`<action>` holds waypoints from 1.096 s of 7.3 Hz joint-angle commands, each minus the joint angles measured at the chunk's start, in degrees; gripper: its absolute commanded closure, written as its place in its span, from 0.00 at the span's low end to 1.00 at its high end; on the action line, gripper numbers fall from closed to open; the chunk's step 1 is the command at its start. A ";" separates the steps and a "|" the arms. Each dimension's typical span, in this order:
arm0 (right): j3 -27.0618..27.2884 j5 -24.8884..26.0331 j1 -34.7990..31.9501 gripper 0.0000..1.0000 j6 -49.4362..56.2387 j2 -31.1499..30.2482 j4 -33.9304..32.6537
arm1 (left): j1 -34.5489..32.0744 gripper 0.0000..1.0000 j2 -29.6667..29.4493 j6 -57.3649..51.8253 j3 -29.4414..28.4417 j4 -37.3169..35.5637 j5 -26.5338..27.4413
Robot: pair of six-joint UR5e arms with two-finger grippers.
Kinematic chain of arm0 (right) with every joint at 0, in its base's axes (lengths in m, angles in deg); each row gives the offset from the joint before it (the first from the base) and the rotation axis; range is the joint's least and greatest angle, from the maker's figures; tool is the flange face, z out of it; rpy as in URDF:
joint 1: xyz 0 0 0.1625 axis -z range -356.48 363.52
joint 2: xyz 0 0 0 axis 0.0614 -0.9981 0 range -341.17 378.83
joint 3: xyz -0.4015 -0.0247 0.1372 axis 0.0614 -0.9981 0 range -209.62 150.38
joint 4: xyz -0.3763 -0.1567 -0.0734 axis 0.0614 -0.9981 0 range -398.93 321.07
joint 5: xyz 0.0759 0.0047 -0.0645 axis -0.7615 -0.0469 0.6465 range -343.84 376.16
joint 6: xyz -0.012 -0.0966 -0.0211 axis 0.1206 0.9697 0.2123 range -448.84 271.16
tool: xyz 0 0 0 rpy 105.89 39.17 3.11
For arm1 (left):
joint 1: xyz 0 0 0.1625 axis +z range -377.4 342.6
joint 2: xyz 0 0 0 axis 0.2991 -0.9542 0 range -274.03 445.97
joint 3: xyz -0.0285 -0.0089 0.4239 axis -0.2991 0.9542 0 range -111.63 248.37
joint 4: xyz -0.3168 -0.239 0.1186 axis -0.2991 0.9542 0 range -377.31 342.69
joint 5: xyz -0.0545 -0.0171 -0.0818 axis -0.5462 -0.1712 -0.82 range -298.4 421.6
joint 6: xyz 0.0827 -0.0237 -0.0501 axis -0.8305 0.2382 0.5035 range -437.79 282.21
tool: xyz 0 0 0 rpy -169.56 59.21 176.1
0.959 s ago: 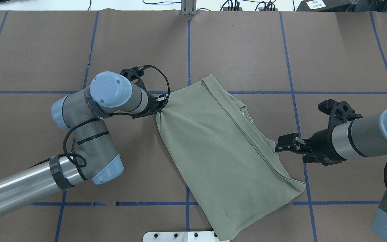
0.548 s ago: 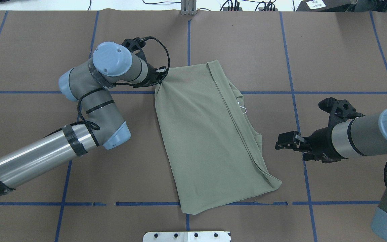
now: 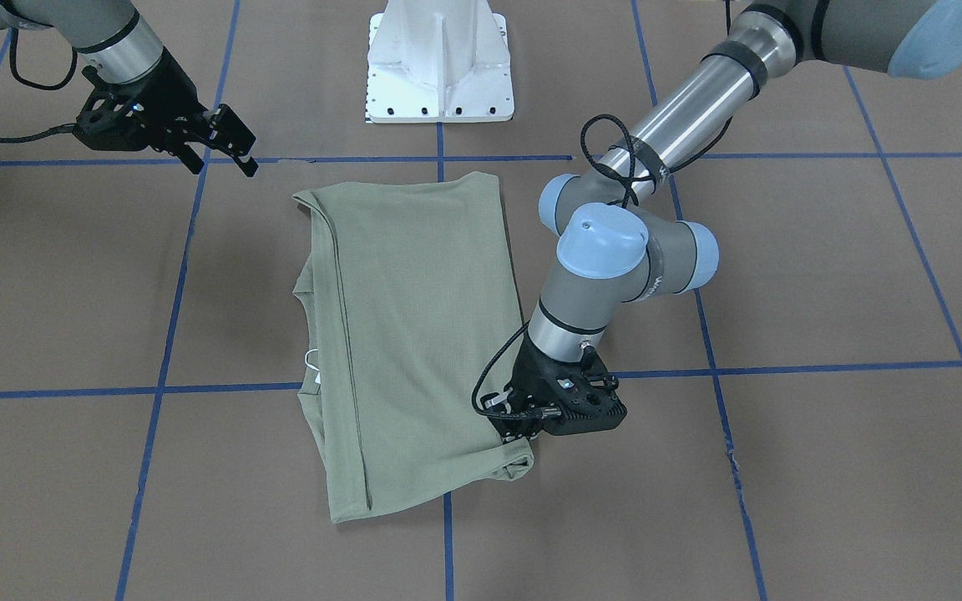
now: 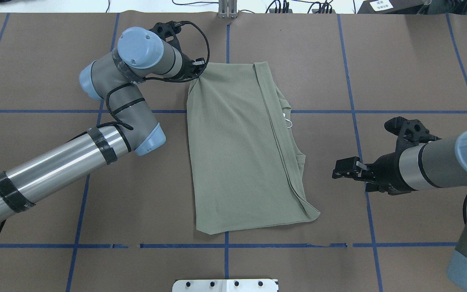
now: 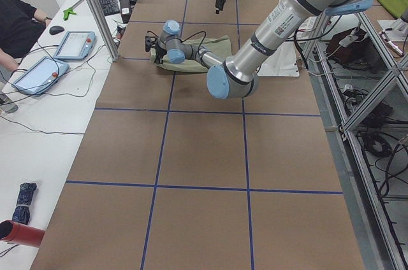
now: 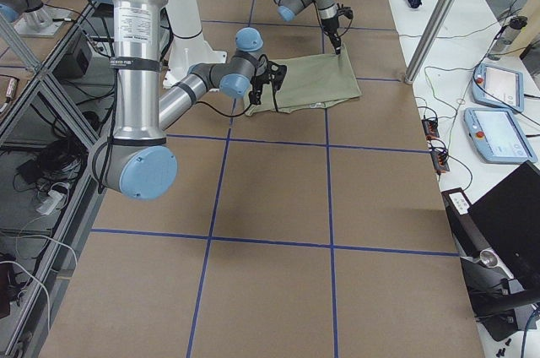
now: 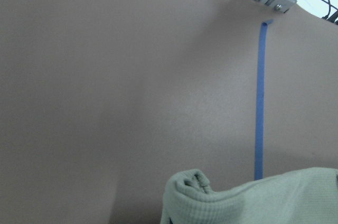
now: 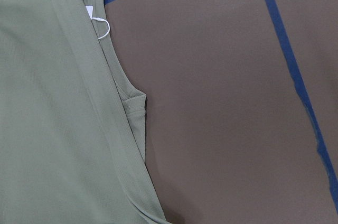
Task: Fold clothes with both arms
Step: 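Release with the left gripper and move the right gripper to the shirt's side edge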
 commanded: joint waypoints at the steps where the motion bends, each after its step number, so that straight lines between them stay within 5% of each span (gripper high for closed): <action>1: -0.76 0.98 0.06 0.00 -0.02 1.59 -0.24 | -0.11 0.01 -1.45 -1.13 -4.04 4.43 1.62; 4: -4.95 5.81 1.03 0.00 0.86 6.32 -0.86 | -2.47 0.00 0.38 -6.30 -2.21 3.30 -1.16; 8: -12.59 6.69 3.48 0.00 15.34 22.81 -20.42 | -3.10 0.00 12.59 -7.98 22.71 -17.06 -6.11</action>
